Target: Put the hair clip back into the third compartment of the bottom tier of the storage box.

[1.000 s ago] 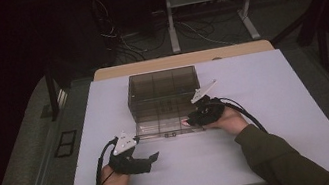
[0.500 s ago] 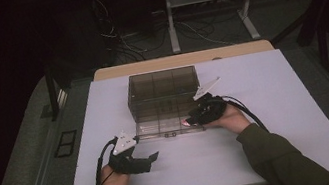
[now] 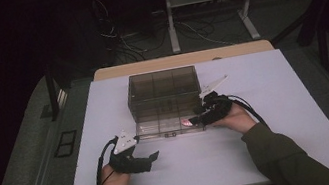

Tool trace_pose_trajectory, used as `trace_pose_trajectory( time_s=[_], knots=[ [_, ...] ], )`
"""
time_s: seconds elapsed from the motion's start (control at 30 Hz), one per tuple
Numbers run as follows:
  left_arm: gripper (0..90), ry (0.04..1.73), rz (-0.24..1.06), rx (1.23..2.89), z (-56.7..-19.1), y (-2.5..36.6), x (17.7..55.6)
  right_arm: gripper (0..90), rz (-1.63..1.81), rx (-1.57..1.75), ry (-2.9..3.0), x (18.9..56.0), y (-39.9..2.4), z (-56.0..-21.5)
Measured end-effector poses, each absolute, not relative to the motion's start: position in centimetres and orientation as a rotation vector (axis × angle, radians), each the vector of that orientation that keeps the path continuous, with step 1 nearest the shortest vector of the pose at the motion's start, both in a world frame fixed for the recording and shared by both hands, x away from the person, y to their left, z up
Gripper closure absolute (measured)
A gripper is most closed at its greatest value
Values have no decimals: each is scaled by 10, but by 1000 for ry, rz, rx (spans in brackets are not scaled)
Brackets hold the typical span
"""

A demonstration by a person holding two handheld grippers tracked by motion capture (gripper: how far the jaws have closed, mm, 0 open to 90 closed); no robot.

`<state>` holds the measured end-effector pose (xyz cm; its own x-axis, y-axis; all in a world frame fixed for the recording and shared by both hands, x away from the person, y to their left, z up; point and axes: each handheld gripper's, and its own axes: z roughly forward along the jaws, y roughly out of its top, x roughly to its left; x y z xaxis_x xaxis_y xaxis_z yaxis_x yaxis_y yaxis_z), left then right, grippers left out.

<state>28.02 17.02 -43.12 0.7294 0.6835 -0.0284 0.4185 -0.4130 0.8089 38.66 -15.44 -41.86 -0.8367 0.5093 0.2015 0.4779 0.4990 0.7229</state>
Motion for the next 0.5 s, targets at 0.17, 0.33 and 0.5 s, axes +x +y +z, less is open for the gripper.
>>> trace_pose_trajectory(
  time_s=[0.17, 0.33, 0.5],
  knots=[
    [136, 834, 389, 2060, -431, 170, 280, 446, 1291, 894, 2672, 384, -160, -415],
    [136, 826, 392, 2067, -431, 172, 279, 427, 1305, 881, 2656, 379, -165, -411],
    [136, 830, 390, 2060, -431, 172, 279, 401, 1321, 865, 2632, 373, -170, -407]
  ],
)
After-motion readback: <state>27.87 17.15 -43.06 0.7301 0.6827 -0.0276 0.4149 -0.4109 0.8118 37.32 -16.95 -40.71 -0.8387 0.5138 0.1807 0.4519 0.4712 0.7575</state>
